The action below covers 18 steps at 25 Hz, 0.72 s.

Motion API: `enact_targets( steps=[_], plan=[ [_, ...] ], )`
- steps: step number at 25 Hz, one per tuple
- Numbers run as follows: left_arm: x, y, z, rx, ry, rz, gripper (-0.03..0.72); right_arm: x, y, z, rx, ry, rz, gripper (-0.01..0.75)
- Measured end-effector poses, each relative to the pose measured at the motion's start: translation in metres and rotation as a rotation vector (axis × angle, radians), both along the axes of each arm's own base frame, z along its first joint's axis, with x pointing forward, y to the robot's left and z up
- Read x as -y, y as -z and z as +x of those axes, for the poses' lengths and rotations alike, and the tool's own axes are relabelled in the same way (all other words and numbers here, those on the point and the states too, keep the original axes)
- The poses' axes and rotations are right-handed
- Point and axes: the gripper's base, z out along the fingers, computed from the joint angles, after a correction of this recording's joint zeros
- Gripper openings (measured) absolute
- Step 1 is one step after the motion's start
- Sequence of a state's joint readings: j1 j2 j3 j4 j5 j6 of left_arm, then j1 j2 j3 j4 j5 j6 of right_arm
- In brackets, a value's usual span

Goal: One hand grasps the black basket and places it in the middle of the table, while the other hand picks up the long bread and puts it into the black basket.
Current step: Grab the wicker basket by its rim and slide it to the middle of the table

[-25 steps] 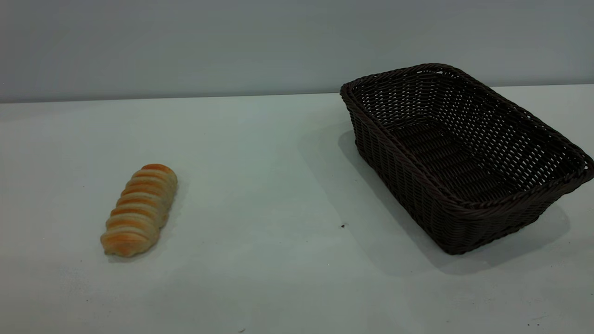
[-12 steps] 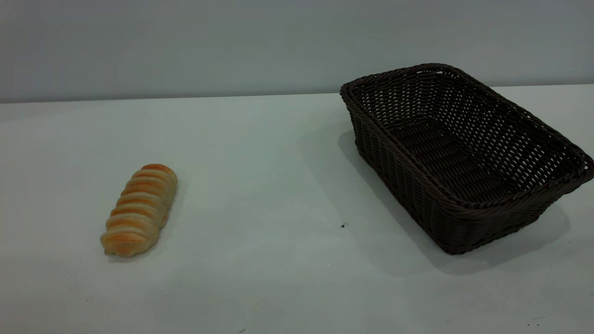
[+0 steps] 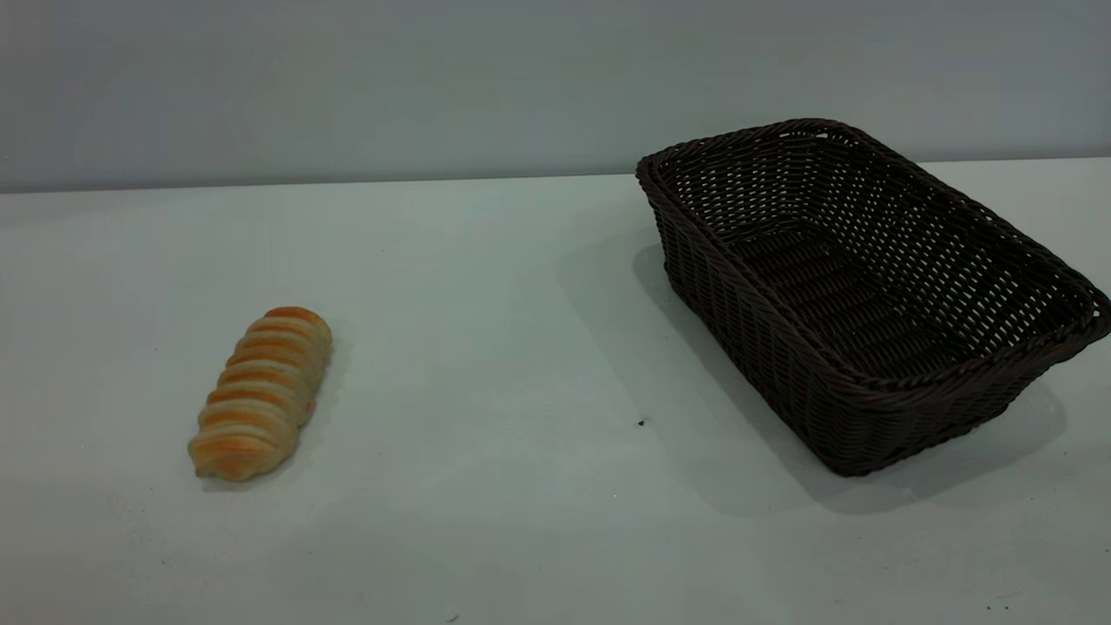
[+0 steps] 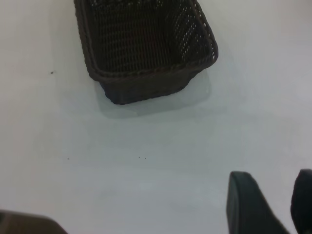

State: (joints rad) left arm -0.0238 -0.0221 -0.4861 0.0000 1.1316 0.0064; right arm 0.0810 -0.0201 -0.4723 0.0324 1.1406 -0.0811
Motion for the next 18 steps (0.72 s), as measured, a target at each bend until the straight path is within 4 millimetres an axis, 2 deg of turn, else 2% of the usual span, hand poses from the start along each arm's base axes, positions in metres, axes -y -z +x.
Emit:
enact_targets(
  steps=[10,12,16,18],
  plan=[
    [-0.002,-0.001,0.000,0.003,-0.016,0.012,0.574,0.001,0.000,0.000,0.004,0.006,-0.007,0.240],
    [-0.002,-0.007,0.004,0.003,-0.041,-0.010,0.574,0.000,-0.004,0.004,-0.010,0.004,-0.005,0.254],
    [-0.001,-0.032,0.031,-0.008,-0.041,-0.012,0.574,-0.005,-0.019,0.029,-0.083,-0.011,0.023,0.351],
    [-0.001,-0.046,0.055,-0.035,-0.017,0.014,0.574,-0.008,-0.027,0.051,-0.138,-0.015,0.037,0.427]
  ],
)
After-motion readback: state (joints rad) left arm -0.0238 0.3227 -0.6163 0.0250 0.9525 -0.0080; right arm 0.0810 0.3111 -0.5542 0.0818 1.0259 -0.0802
